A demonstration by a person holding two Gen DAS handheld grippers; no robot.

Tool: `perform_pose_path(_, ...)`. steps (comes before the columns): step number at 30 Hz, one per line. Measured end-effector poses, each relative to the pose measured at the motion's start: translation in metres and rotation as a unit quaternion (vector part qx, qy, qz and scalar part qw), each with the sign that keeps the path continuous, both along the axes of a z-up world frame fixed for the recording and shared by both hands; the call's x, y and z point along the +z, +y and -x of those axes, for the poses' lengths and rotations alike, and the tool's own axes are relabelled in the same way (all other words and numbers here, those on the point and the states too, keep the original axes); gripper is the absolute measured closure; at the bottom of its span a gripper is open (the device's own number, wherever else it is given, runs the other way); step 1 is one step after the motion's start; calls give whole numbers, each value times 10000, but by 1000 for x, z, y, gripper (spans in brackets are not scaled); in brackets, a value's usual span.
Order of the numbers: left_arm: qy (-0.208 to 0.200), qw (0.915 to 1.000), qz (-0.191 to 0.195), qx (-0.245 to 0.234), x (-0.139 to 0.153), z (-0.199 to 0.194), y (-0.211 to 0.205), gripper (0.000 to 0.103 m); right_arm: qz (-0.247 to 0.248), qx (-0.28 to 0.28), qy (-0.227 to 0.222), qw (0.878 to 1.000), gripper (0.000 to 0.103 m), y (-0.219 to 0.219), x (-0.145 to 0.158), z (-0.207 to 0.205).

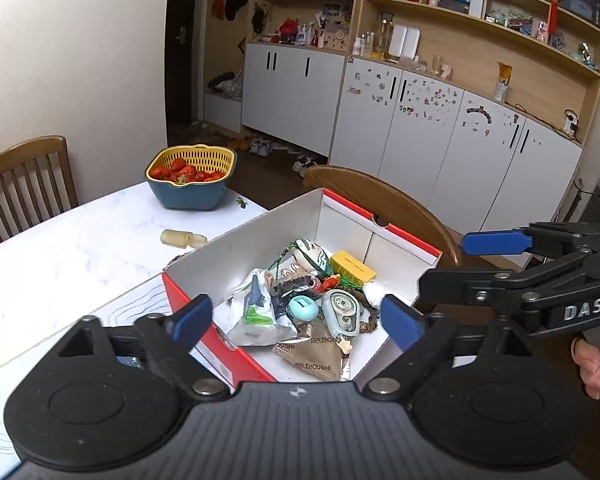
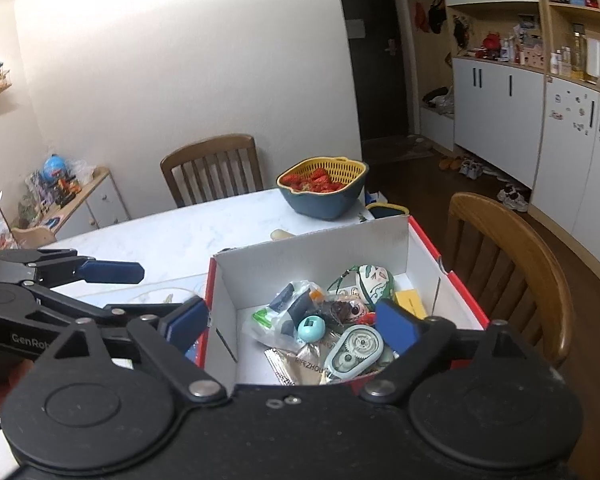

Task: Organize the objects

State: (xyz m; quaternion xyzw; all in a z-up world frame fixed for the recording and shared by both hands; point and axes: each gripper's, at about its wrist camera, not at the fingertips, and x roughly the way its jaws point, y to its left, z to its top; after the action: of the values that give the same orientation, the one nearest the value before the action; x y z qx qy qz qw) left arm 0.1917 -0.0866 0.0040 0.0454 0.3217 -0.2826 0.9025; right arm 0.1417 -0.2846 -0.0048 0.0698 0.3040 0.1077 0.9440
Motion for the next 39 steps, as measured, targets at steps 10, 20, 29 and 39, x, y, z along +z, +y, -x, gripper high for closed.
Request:
perform_pose_path(10,-124,9999,114,17,4,12,19,0,-173,-318,-165,9992,2,8,0,28)
perform_pose_path(20,-19,9998,169,144,-4,16,38,0,-212,-353,-248,9988,1,24,-1,45)
perform_pose_path(29,12,9997,190,155,-9,21,46,0,-147,-328,-240,9991,1,39,-2,53)
perform_pose_path(39,-39,9998,191,94,-11,25,49,0,-155,-431,-176,9988,1,42,-3,55)
